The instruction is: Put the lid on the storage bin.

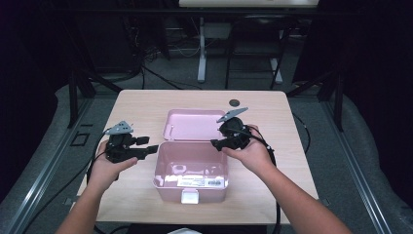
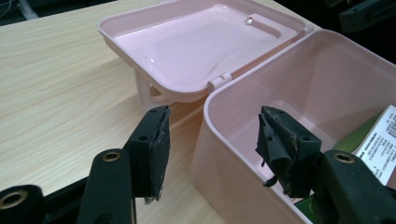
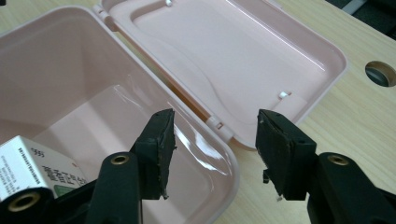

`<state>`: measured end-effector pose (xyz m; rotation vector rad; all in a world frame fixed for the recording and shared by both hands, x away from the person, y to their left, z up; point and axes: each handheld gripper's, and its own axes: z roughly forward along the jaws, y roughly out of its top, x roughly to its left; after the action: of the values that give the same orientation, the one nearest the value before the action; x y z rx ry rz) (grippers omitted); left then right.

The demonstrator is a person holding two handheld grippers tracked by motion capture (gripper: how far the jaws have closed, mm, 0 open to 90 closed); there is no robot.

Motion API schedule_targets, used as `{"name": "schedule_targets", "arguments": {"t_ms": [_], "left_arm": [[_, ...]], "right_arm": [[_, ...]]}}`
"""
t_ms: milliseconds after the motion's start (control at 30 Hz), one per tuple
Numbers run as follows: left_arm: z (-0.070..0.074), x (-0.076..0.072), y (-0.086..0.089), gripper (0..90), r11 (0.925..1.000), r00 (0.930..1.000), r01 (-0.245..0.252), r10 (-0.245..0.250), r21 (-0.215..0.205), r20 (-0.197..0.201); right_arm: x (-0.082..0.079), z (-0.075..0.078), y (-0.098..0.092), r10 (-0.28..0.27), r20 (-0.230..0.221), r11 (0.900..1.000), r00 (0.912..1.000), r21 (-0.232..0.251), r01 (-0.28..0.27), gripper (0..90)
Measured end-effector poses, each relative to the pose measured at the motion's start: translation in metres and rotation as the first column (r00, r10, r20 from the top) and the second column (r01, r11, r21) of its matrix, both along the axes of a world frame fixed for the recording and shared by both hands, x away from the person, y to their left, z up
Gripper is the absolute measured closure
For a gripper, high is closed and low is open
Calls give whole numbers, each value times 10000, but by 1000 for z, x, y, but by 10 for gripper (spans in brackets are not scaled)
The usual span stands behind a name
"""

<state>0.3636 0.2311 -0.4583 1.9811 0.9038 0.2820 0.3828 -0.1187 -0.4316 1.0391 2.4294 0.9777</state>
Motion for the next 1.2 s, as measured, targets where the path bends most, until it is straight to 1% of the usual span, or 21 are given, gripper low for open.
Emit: {"name": "schedule_targets", "arguments": {"t_ms": [67, 167, 200, 333, 400, 433, 467, 533, 567, 633, 700, 767, 933, 1033, 1067, 1100, 1133, 1167, 1200], "left_arm": [[0, 0, 0, 440, 10000, 10000, 73, -73, 33, 24], [0, 0, -1, 440, 10000, 9999, 51, -51, -1, 109], [0, 0, -1, 440, 10000, 9999, 64, -64, 24, 102], [-1, 0, -3, 448, 9999, 9999, 125, -124, 94, -71], [-2, 0, -3, 458, 9997, 9999, 164, -165, 159, 9], [-2, 0, -4, 459, 9998, 9999, 138, -137, 156, -42], [-2, 0, -4, 465, 9998, 9999, 141, -141, 112, -67], [-4, 0, -4, 473, 9999, 9999, 98, -99, -57, -76], [-4, 0, -3, 476, 10000, 10000, 69, -69, -41, -66], [-4, 0, -3, 485, 10000, 9999, 68, -68, 35, -100], [-5, 0, -4, 490, 10000, 10000, 0, 0, 65, -22], [-5, 0, -5, 497, 9999, 10000, -16, 16, 132, -32], [-7, 0, -6, 509, 9998, 9999, -45, 48, 195, -134], [-8, 0, -7, 547, 9998, 9998, 107, -104, 164, -159], [-8, -1, -7, 566, 9997, 9997, 169, -166, 184, -181], [-8, -1, -8, 582, 9996, 9998, 182, -180, 208, -77], [-7, -2, -9, 601, 9995, 9998, 173, -171, 253, -76], [-8, -2, -9, 614, 9996, 9999, 169, -169, 223, 9], [-8, -2, -9, 622, 9995, 9999, 162, -162, 279, -20]], "right_arm": [[2, -2, -3, -69, 170, 9999, 9998, 98, 67, 465], [4, -6, -10, -279, 194, 9990, 9994, 355, 272, 464], [5, -7, -12, -344, 265, 9987, 9991, 382, 334, 465], [9, -11, -19, -613, 231, 9970, 9979, 495, 601, 478], [10, -13, -22, -689, 284, 9963, 9972, 542, 673, 493], [11, -13, -24, -734, 365, 9959, 9966, 563, 713, 501], [11, -14, -25, -774, 440, 9953, 9960, 626, 745, 504], [13, -14, -27, -825, 424, 9944, 9957, 703, 794, 504], [14, -14, -28, -905, 523, 9933, 9945, 763, 864, 506], [15, -15, -30, -1031, 521, 9910, 9933, 912, 981, 506], [18, -15, -31, -1180, 647, 9891, 9909, 958, 1115, 506], [21, -17, -32, -1349, 533, 9862, 9894, 1043, 1288, 512], [28, -18, -36, -1778, 519, 9768, 9827, 1300, 1699, 536], [33, -19, -38, -1997, 512, 9696, 9785, 1546, 1898, 539], [34, -19, -38, -2010, 475, 9689, 9784, 1568, 1914, 539], [35, -20, -39, -2069, 443, 9669, 9774, 1618, 1973, 539], [36, -20, -39, -2120, 455, 9657, 9762, 1631, 2021, 539], [37, -21, -39, -2156, 462, 9651, 9754, 1619, 2057, 539], [38, -21, -39, -2149, 454, 9659, 9756, 1579, 2054, 539]]}}
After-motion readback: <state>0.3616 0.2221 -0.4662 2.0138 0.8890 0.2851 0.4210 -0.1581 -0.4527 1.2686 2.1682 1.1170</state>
